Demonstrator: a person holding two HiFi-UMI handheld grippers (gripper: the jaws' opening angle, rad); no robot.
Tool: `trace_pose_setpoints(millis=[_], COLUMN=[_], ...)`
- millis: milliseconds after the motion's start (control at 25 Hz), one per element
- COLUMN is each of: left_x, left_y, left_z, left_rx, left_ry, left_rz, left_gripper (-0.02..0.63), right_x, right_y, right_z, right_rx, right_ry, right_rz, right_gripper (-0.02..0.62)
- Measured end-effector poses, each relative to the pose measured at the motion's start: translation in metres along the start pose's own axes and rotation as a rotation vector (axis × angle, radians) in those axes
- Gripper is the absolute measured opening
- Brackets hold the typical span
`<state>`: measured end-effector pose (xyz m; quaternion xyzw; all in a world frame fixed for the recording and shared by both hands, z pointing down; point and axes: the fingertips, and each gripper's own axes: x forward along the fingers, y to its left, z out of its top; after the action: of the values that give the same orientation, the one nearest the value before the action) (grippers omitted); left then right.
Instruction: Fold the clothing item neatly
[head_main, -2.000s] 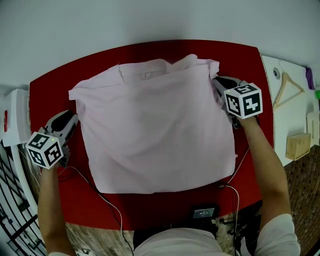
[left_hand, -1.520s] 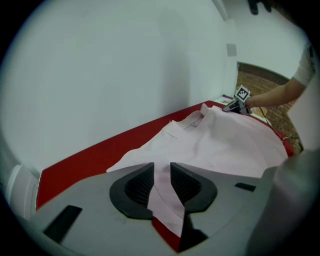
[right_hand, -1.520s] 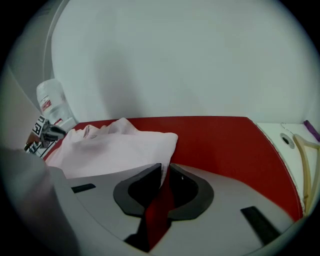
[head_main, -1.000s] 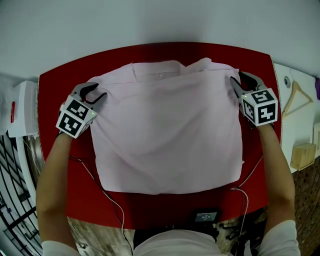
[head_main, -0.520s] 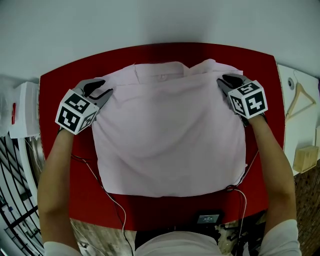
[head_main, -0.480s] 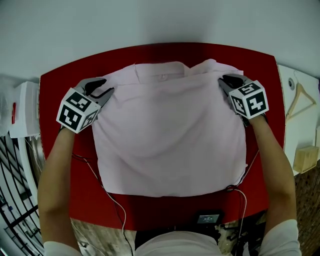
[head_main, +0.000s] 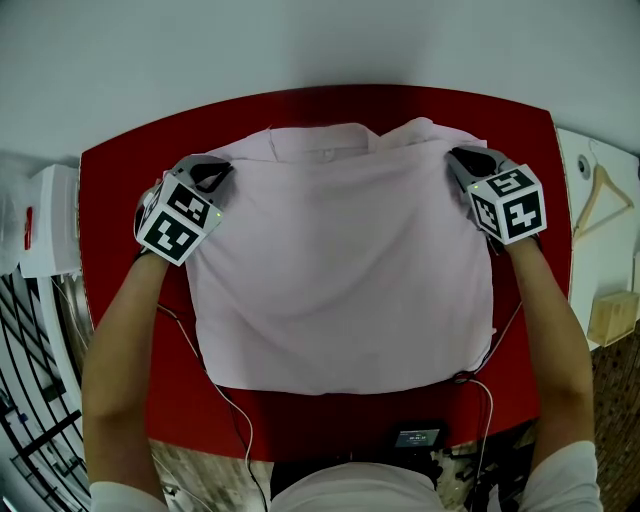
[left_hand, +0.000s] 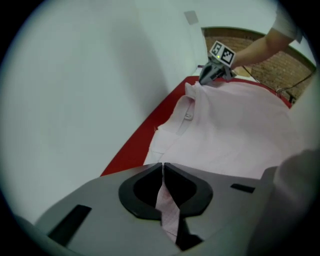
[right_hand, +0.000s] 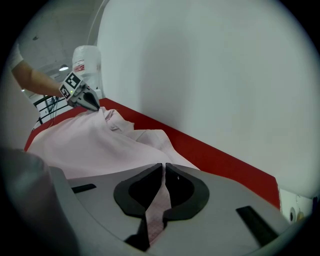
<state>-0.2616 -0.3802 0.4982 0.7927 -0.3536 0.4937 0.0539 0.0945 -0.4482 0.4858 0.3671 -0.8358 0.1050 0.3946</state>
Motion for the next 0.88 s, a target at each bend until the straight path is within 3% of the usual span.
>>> trace_pose_setpoints(millis=[240, 440, 640, 880], left_x=[-0.002, 0.009, -0.013, -0.047], left_y=[0.025, 0.023, 0.031, 0.030], left_z=[-0.004, -0.018, -0.026, -0.051], left_rx=[-0.148, -0.243, -0.295, -0.385], left_ry=[-0.037, -0.017, -0.032, -0.049], left_rz=[0.115, 0.106, 0.119, 0.144], left_gripper=[0.018, 0.022, 0.073, 0.075], right_x=[-0.002, 0.003, -0.013, -0.039], right_y=[-0.014, -0.033, -0.037, -0.024], right_z=[-0.001, -0.018, -0.020, -0.021], right_rx=[0.045, 0.132, 0.132, 0.114], right_ry=[-0.028, -0.003, -0.019, -0.038], right_rz=[-0.060, -0.119, -0.148, -0.151], right_gripper=[0.032, 0.034, 0.034, 0.035])
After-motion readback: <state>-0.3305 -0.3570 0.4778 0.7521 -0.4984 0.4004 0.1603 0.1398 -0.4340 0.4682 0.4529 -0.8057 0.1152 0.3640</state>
